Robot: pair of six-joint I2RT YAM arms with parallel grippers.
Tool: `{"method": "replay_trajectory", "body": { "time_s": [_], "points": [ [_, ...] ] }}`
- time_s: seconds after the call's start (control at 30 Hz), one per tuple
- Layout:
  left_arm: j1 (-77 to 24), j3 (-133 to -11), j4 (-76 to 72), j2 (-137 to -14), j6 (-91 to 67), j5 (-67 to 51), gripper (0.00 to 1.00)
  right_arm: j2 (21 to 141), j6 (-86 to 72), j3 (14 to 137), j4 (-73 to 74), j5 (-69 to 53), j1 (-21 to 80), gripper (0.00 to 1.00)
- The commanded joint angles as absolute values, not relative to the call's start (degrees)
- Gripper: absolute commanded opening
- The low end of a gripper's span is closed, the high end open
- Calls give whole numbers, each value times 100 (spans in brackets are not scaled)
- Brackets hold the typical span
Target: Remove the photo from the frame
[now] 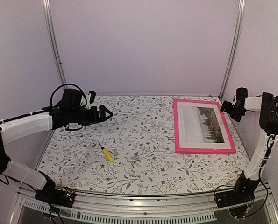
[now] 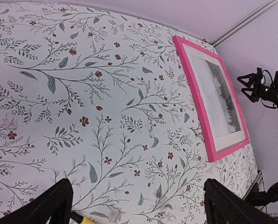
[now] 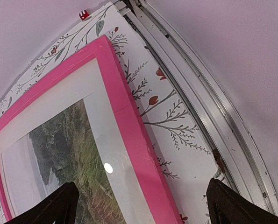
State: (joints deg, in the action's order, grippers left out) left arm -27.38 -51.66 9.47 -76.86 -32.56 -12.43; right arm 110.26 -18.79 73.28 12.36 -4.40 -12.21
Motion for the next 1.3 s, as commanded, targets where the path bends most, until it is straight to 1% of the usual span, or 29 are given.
{"method": "replay_trajectory", "body": {
  "time_s": [0.0,0.23,0.6,0.97,1.27],
  "points": [
    [-2795,-5106,1034,-7561,-3155,-1301,99,11414,-1645,7673,1230,-1055,-1246,99],
    [-2805,-5121,876,-7600,-3264,-1455,99,11901,-1563,8031,1630,-1426,-1244,99],
    [-2863,-5135,446,-7930,-3516,-1657,99,11954,-1502,7785,1838,-1596,-1101,99],
    [-2885,-5251,-274,-8644,-3876,-2074,99,11374,-1811,6979,1606,-1381,-165,99],
    [-2889,-5465,-555,-9290,-3979,-2251,99,11333,-1938,7091,1640,-1186,862,99]
  ]
}}
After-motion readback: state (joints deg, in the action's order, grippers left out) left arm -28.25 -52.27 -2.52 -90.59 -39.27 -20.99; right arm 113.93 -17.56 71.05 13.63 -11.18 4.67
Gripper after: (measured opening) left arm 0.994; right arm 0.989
